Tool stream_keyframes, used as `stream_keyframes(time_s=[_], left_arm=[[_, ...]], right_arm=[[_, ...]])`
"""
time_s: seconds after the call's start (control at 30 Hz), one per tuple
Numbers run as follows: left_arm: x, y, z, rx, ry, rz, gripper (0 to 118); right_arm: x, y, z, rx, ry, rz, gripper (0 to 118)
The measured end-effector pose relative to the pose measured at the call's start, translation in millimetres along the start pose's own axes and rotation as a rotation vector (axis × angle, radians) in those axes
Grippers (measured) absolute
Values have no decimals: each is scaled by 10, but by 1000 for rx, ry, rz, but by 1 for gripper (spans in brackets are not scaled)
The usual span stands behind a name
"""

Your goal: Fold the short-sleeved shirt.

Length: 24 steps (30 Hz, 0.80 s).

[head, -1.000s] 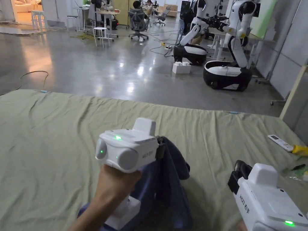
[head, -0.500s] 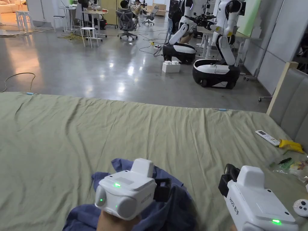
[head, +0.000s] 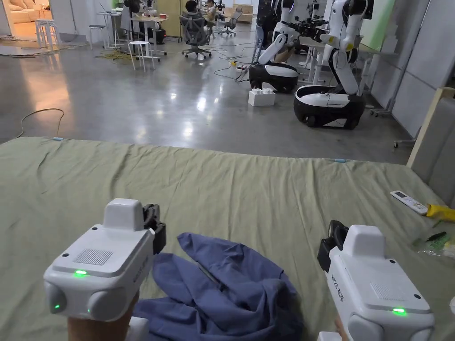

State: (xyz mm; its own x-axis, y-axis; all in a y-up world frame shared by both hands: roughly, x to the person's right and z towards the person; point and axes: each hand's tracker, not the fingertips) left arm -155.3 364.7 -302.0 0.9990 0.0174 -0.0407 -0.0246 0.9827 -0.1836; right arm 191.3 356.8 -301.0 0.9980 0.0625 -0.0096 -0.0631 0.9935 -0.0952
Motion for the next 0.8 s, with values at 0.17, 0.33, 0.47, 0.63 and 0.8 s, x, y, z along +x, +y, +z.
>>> stream_keyframes(time_s=[0.17,0.33,0.47,0.63,0.8], left_arm=[[-187,-111,4,-58,33,16,1],[-353,-288,-70,-129,46,41,1],[-643,-604,-386,-359,11,104,1],[-788,-979,-600,-564,-13,138,1],[-793,-1307,-808,-728,3,148,70]], right_arm=[[-68,-6,-10,-2,11,-3,1],[-118,-31,4,-11,23,6,1],[-119,-78,-17,-20,30,17,1],[-102,-158,-50,-42,29,27,1],[-93,-244,-88,-66,27,29,1]])
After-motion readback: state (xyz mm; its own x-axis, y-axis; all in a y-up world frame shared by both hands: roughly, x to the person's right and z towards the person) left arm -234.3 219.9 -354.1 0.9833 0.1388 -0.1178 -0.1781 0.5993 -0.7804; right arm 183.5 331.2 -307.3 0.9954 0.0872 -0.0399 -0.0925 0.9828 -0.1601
